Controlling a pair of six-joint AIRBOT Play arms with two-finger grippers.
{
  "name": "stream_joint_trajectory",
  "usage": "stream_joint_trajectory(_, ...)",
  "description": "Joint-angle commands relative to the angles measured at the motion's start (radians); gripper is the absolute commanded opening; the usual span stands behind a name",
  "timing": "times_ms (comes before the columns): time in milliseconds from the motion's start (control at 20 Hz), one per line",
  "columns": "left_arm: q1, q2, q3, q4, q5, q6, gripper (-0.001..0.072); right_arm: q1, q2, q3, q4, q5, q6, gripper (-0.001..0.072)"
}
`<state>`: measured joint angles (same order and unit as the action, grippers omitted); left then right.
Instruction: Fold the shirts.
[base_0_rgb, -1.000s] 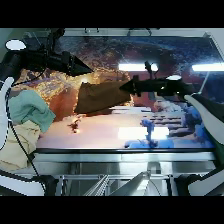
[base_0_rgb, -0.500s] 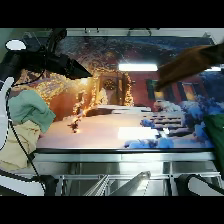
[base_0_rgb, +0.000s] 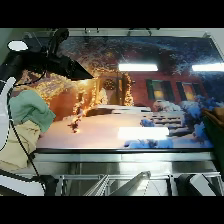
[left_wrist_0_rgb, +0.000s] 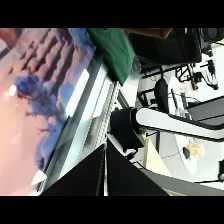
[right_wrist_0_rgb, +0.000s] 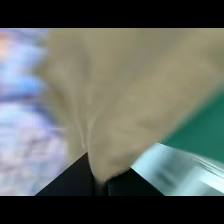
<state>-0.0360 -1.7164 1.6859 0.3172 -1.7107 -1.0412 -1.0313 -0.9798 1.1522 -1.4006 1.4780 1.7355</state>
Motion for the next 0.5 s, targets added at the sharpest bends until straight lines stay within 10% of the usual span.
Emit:
stream_joint_trajectory(0,-0.022,-0.003,0.000,0.005,-0.006,0.005,0.0028,-0.029,0.014,-0.166,-0.305,0.016,0.083,0.0011)
stream_joint_trajectory(100,-0.044,-0.003,0.000,0.005,-0.019,0.005,0.0028,-0.029,0.012,-0.279,-0.309,-0.048,0.102,0.0031)
stream_joint_trajectory(200,-0.062,-0.003,0.000,0.005,-0.017,0.005,0.0028,-0.029,-0.011,-0.336,-0.313,-0.079,0.101,0.0424)
stream_joint_trajectory(450,-0.074,-0.003,0.000,0.004,-0.012,0.005,0.0028,-0.024,-0.053,-0.226,-0.301,-0.038,0.093,0.0443)
